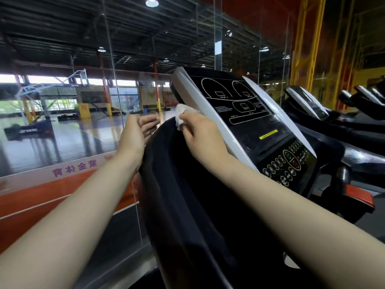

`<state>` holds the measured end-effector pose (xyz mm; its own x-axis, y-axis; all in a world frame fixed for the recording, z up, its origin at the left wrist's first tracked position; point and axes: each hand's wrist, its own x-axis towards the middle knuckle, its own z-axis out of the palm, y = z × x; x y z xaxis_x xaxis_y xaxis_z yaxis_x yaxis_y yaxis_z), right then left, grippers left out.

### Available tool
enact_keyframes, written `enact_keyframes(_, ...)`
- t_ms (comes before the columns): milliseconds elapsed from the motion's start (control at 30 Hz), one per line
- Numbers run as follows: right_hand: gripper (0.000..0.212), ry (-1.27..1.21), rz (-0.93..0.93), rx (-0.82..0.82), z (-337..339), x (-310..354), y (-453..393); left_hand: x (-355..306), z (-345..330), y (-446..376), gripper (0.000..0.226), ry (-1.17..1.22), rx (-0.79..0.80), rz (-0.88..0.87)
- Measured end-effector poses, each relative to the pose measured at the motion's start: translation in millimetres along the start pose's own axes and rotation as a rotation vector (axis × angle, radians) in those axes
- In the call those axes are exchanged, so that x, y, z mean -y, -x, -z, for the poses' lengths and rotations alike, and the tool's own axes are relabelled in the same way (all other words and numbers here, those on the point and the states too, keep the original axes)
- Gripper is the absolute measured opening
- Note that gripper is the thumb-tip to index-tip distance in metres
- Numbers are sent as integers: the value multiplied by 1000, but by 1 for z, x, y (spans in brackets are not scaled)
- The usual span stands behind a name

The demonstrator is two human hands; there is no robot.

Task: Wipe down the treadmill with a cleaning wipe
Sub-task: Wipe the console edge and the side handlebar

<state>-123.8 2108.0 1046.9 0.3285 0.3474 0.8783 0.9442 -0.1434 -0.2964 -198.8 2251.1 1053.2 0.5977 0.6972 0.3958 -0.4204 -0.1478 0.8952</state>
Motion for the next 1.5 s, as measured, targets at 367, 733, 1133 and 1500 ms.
enact_keyframes(367, 31, 75, 253, 700, -18, 58, -12, -1, 27, 5, 52, 313, -60, -16)
enact_keyframes(733, 52, 714, 86, 1073, -39, 37, -104, 21, 92, 6, 51, 98, 51, 24)
enact_keyframes(1133, 25, 458, 838, 1009, 6, 78, 59, 26, 89, -15, 42, -54, 366, -113)
enact_keyframes(1500, 47, 1132, 233, 1144, -64, 107, -45, 22, 70, -30, 42, 101, 589, -128)
